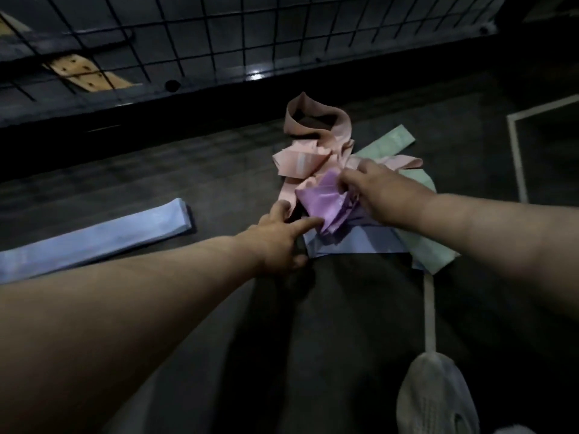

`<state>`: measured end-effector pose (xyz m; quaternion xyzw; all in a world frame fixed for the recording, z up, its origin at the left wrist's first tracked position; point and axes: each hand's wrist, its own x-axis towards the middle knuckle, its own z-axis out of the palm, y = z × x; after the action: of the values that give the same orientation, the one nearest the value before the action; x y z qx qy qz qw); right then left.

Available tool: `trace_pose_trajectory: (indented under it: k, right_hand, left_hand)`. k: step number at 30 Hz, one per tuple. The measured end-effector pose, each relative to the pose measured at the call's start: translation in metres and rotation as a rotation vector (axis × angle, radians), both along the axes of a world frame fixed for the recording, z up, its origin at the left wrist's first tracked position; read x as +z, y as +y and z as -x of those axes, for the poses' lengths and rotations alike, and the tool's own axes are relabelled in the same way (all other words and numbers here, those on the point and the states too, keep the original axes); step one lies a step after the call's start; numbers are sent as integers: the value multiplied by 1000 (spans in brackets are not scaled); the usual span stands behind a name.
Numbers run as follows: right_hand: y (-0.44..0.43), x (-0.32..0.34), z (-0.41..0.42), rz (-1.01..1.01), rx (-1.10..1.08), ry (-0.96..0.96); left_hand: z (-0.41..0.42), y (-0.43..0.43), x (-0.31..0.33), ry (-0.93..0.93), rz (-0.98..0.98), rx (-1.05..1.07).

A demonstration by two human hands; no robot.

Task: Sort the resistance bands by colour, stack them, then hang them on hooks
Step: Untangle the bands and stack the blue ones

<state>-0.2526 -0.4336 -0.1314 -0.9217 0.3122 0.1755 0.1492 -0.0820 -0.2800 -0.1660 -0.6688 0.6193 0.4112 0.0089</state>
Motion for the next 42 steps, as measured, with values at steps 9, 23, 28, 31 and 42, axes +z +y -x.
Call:
trace_pose_trajectory:
  k: [9,23,28,31,42]
  right_hand:
    - [22,-8,12,270,181,-10]
    - [62,-41,38,142,134,166]
    - [60,-45,34,137,200,130]
    - [61,-48,29,59,225,136]
    - [41,-35,18,132,176,194]
  left_hand:
    - [16,-29,-10,-79,59,93]
    - [1,-25,-16,-72,130,346]
    - [16,-12,-6,-143,214,322]
    - [23,-10,-3,-202,277,272]
    - [32,-8,-15,457,-121,724]
